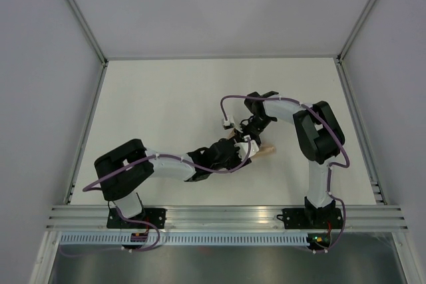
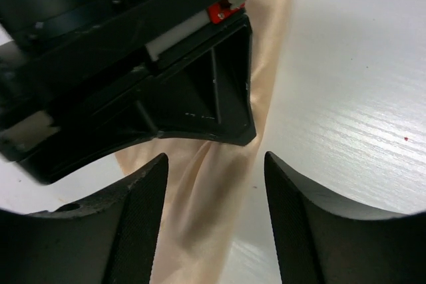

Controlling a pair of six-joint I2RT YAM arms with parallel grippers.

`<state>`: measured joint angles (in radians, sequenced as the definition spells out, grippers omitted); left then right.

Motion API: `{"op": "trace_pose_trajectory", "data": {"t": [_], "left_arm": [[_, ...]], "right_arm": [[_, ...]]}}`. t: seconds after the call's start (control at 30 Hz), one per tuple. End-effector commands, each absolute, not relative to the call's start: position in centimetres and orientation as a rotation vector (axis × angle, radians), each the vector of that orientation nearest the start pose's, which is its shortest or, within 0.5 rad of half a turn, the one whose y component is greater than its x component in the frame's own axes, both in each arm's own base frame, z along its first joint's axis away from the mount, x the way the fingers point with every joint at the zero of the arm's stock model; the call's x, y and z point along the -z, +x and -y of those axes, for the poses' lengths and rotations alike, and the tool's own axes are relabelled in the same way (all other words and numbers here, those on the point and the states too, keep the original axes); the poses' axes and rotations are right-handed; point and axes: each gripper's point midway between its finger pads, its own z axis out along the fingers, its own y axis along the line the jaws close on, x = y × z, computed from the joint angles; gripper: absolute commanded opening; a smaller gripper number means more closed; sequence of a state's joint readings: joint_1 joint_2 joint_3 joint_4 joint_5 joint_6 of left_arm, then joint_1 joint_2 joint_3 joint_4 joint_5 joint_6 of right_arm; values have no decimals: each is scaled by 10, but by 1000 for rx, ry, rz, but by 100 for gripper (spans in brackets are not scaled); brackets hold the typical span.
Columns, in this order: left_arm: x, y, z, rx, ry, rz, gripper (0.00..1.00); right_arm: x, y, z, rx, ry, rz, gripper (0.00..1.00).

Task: Fold the napkin, place the utensils inside, and roll it up
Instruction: Roll the napkin at the center of the board.

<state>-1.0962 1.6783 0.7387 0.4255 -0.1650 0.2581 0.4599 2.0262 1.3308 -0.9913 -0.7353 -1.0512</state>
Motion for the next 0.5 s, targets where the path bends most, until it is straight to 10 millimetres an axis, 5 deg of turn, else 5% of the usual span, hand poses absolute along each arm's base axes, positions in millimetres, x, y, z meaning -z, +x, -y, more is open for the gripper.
{"op": "trace_pose_trajectory", "data": {"t": [0.0, 0.2, 0.47], "left_arm": [[-61, 235, 385, 358, 1295, -1634, 63], [-44, 234, 386, 349, 1343, -1652, 53], [-28, 229, 384, 374, 1390, -1685, 21]], "right_arm": [[34, 236, -195, -971, -2034, -2210, 2], [34, 239, -196, -975, -2019, -2221, 2], [25, 244, -200, -1003, -1976, -2226, 6]]}}
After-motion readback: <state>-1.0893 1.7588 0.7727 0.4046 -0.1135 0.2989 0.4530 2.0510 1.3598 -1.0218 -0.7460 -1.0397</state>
